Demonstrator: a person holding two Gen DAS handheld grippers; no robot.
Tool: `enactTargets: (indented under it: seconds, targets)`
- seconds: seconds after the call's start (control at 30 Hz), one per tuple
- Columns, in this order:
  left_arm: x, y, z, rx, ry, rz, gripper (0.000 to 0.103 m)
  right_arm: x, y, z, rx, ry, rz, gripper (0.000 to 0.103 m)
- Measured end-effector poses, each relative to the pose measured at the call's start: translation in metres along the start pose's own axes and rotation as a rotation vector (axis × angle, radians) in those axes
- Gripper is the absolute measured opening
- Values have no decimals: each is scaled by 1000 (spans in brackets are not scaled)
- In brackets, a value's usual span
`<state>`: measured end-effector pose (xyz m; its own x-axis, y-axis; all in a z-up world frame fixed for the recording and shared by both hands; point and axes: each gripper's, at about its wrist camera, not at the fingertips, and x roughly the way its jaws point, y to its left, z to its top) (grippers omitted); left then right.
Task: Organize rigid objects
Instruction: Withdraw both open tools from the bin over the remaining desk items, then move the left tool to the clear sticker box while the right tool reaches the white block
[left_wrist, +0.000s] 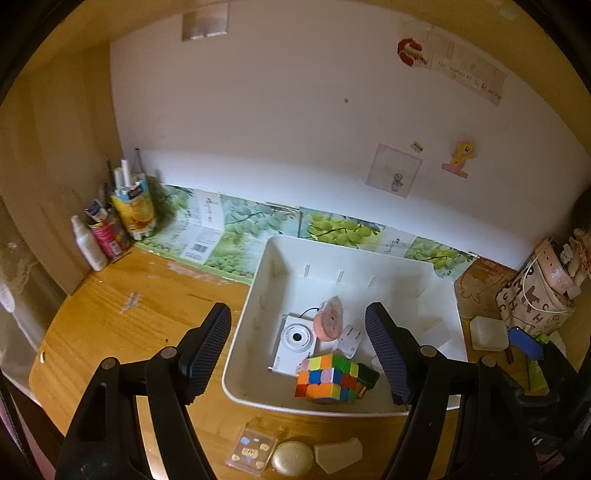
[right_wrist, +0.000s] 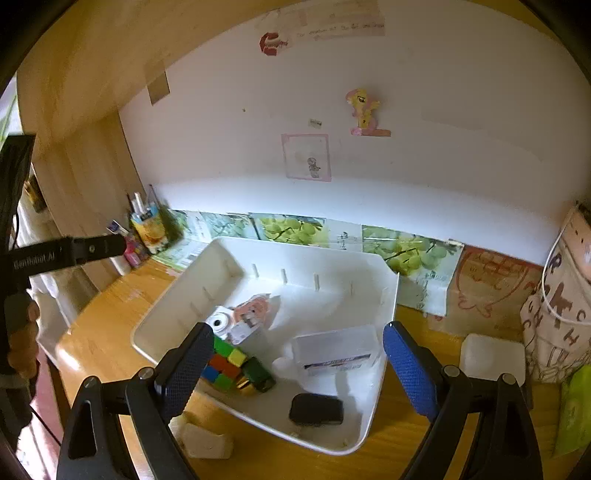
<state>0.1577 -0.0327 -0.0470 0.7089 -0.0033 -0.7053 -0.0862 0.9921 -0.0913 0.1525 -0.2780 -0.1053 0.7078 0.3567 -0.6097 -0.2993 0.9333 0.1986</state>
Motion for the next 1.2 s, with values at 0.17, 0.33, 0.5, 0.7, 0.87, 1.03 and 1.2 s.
enactTargets:
  seconds: [0.17,0.33,0.5,0.7,0.87,1.03,1.2]
  targets:
    - [-23,3,-12,-19,-35,48,78,-14,-6,-4,40,3,57,94]
    - [-41,6,-26,-45,-52,83,78,-20,-12,-11,96,33,126,94]
    - [-58,8,-41,-35,-59,119,78,-22,-12,-22,142,78,178,94]
    - [-72,19,-60,-49,-64,152,78,-24,-7,-30,186,142,208,94]
    - [-70,33,-76,-77,-15,163,78,-20,-7,-37,287,242,223,94]
    - [-61,48,-89,-86,32,180,78,-15,-5,-46,357,331,193,94]
    - [-52,60,-99,-86,94,182,78,-5,-3,-55,434,403,179,94]
